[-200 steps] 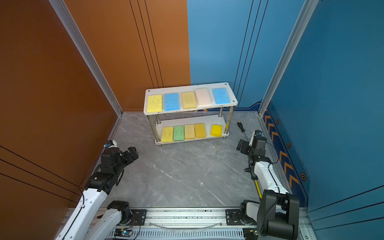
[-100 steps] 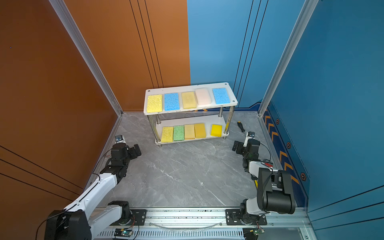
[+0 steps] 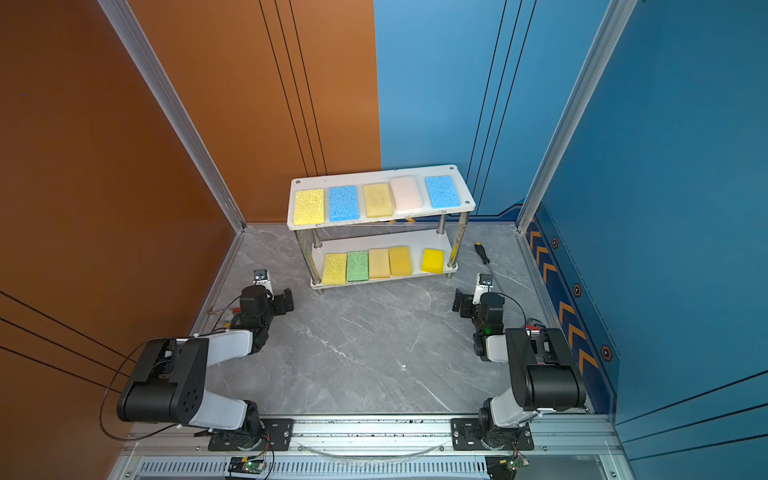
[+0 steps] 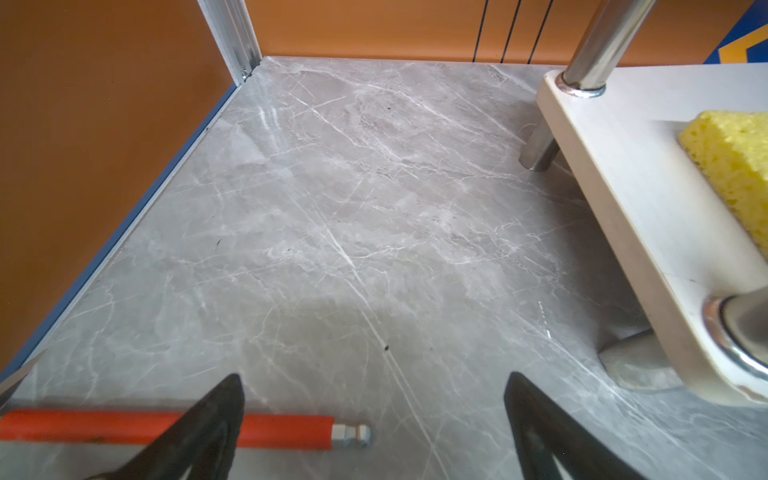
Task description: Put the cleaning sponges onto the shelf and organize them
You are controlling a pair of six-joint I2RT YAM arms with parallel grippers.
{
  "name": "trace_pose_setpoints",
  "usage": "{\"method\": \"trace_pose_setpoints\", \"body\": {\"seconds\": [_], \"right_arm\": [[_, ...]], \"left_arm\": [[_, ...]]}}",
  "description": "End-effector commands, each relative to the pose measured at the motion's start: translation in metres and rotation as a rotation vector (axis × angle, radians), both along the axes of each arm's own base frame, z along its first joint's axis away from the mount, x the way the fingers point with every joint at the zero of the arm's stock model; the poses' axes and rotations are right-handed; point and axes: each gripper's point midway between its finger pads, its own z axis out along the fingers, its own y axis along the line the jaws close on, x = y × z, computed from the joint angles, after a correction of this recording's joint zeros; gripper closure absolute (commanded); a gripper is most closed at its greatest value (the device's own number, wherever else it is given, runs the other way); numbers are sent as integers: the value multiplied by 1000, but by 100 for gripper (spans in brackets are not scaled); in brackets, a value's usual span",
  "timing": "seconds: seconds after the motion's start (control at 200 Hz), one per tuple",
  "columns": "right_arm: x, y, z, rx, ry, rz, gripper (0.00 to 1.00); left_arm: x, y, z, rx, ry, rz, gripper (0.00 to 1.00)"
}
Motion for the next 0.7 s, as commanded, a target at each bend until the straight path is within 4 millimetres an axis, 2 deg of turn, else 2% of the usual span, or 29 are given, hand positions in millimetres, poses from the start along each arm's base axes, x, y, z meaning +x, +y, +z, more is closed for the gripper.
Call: {"method": "trace_pose_setpoints", "body": {"seconds": [0.0,0.691], "right_arm": [[9,-8,13,-49,-35,-51,0],[9,-7,13,-62,-41,-59,0]], "left_arm": [[7,-14,8,11,-104,-103,2],[7,-15,8,19,-110,-104,2]]}}
